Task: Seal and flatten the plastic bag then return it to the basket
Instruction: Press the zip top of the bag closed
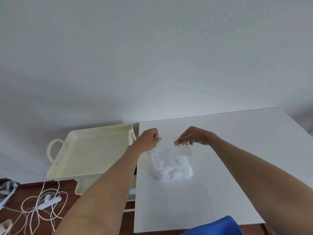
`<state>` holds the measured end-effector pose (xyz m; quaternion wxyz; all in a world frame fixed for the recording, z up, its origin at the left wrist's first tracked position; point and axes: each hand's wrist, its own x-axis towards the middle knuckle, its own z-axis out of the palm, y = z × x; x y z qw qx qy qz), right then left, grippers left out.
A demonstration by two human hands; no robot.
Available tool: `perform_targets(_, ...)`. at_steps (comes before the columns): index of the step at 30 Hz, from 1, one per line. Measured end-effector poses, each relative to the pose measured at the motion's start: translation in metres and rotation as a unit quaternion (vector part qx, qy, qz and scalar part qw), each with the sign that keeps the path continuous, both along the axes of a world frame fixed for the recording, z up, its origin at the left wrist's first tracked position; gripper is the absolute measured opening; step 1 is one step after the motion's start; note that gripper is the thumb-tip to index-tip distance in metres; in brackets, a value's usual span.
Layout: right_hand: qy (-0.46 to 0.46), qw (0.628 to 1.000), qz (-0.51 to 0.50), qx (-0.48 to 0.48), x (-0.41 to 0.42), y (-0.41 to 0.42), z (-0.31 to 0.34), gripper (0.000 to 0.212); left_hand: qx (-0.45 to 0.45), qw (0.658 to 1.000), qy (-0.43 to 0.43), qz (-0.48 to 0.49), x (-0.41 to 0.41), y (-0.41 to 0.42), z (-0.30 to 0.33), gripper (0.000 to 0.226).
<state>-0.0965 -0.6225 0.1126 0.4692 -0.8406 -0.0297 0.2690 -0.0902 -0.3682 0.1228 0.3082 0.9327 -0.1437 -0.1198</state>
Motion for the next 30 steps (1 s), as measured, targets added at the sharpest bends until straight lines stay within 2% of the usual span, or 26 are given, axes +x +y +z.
perform_targets(2, -0.032, 0.999, -0.034, -0.012, 0.002, 0.002, -0.004, 0.03, -0.006, 1.0, -0.01, -0.011, 0.002, -0.004, 0.004, 0.019)
perform_targets(5, -0.068, 0.997, -0.04, -0.024, 0.004, 0.006, -0.007, 0.029, 0.001, 0.998, -0.027, -0.051, 0.001, -0.011, 0.013, 0.026)
perform_targets(9, -0.107, 0.993, -0.026, -0.029, 0.003, 0.008, -0.008, 0.029, 0.041, 0.994, -0.081, -0.063, 0.001, -0.02, 0.018, 0.011)
perform_targets(16, 0.018, 1.0, -0.02, 0.015, -0.006, -0.013, -0.009, 0.029, 0.042, 0.997, -0.029, -0.054, 0.005, -0.016, 0.011, 0.012)
perform_targets(19, 0.001, 0.999, -0.035, 0.01, -0.007, -0.013, -0.009, 0.021, 0.03, 0.996, -0.025, -0.084, 0.006, -0.021, 0.005, 0.009)
perform_targets(22, -0.053, 0.997, -0.054, 0.015, -0.007, -0.006, -0.009, 0.023, -0.017, 0.996, 0.007, -0.093, 0.006, -0.029, 0.004, 0.02)
perform_targets(26, -0.103, 0.991, -0.083, 0.026, -0.007, -0.008, -0.006, 0.026, -0.026, 0.996, 0.029, -0.085, 0.011, -0.033, 0.003, 0.015)
perform_targets(28, -0.102, 0.99, -0.091, 0.027, -0.009, -0.01, -0.004, 0.034, -0.028, 0.997, 0.034, -0.069, 0.013, -0.033, 0.002, 0.017)
perform_targets(30, -0.061, 0.994, -0.083, 0.031, -0.011, -0.011, 0.0, 0.042, -0.026, 0.998, 0.031, -0.053, 0.014, -0.033, 0.001, 0.019)
